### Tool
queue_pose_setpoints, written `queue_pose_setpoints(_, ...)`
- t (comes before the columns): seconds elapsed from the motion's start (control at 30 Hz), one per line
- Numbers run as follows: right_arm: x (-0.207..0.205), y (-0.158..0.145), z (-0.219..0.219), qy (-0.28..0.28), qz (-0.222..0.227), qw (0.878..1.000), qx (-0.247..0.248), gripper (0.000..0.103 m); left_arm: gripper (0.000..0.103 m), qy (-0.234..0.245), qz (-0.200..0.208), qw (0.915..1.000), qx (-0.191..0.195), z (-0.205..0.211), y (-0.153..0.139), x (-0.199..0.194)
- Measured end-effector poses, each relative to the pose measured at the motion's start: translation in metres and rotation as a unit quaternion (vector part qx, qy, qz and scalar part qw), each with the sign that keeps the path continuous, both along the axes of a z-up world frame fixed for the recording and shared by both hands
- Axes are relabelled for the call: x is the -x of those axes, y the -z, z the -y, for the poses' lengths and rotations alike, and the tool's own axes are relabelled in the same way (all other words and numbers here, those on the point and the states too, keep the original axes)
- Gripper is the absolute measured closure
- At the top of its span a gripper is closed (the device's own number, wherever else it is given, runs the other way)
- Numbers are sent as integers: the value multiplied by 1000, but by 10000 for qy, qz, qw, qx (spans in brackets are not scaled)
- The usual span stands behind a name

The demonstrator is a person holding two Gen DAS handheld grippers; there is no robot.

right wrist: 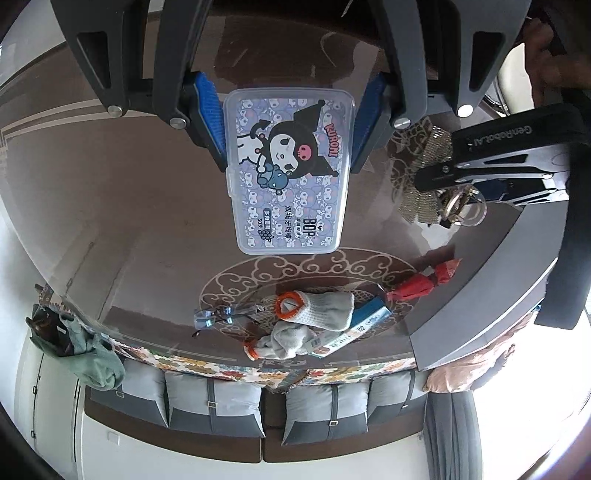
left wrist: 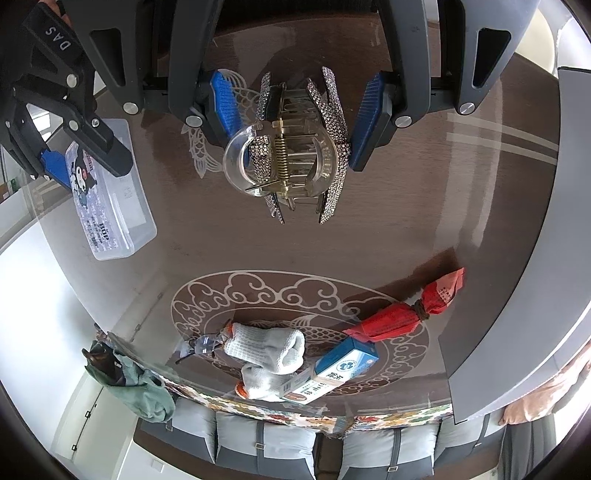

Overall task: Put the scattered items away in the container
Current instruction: 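Hold the hair clip and Kuromi box raised above the table with both tools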

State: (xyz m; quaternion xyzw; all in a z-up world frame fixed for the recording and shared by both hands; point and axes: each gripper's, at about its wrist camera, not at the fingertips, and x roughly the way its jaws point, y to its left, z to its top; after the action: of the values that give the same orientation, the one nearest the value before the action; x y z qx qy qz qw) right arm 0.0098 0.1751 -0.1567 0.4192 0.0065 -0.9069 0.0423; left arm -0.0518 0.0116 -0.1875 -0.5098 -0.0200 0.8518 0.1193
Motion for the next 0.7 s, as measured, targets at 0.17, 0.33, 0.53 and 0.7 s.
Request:
queue_pose_setpoints(0.17,0,-3,5,-42,4,10000,-13,41,48,-58,-40,9999,-129,5,-7,0)
queue_pose_setpoints(0.33,0,-10,13,-96,-34,9999,5,41,48,-144,-118,9997,-167,11,-15,0)
queue_pose_setpoints(0.53,2,-17,23,-188,-101,9998,-15,41,48,-290,-199,9994,-48,20,-19,1)
queue_pose_setpoints(0.7,2,-19,27,-212,-133,9997,-33,41,48,-371,-239,9990,43,26,-20,0)
